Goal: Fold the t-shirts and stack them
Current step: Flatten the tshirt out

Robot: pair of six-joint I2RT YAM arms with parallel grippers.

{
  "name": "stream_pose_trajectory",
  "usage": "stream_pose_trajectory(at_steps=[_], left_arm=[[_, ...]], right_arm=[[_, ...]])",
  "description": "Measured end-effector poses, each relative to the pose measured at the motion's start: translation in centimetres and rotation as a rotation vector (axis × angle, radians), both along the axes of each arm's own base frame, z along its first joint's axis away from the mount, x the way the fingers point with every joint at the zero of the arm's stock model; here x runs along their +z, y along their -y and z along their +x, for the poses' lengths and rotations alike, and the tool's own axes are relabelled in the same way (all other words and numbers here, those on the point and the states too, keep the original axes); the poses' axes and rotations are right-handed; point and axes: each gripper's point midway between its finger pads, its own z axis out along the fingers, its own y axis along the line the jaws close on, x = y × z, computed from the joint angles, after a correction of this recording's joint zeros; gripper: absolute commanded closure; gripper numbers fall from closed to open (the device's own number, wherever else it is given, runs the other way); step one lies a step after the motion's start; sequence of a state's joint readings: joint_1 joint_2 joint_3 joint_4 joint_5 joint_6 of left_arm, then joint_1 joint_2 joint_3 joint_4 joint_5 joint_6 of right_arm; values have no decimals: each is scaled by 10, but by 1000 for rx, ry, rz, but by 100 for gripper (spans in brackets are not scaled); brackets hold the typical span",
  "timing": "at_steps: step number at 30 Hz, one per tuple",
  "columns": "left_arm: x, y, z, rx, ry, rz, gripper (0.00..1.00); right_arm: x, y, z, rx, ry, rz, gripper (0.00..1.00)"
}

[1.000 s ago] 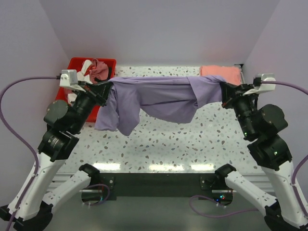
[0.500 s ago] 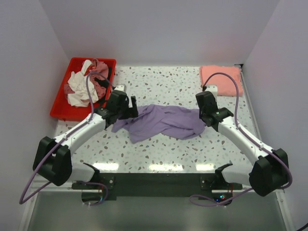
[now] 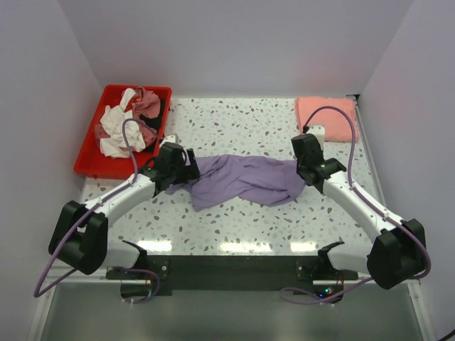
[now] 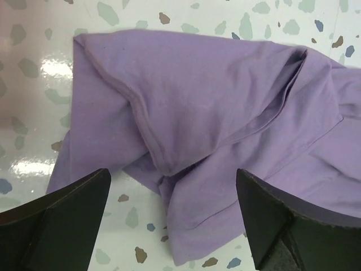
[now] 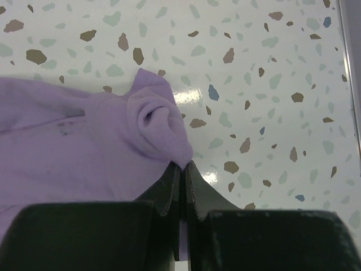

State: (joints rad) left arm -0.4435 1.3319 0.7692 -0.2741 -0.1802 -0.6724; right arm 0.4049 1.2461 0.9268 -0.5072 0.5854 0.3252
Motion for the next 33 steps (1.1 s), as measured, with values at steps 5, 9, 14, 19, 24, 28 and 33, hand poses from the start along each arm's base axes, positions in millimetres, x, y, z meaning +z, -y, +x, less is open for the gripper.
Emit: stream_pose_trajectory(at_steps=[5,9,14,19,24,28,33], left_arm=[[-20,1,17,2,-32,-64,15],[-36,6,22,-15,-67,-106,26],[-43,17,23,-53,-84,-149,69],[-36,26,29,-86,-56,-184,100],[-16,28,35,-90,-18,-193,100],[48,23,43,-75,123,-213,100],[180,1,41,-16,442,-262,100]], right_arm=[[-1,0,0,1,2,1,100],[-1,0,0,2,0,0,100],[-2,0,0,4,0,0,100],[-3,0,0,4,1,0,100],[1,1,-1,2,10,1,100],[19,5,-5,-8,42,3,100],[90,9,-7,-19,219,58,100]])
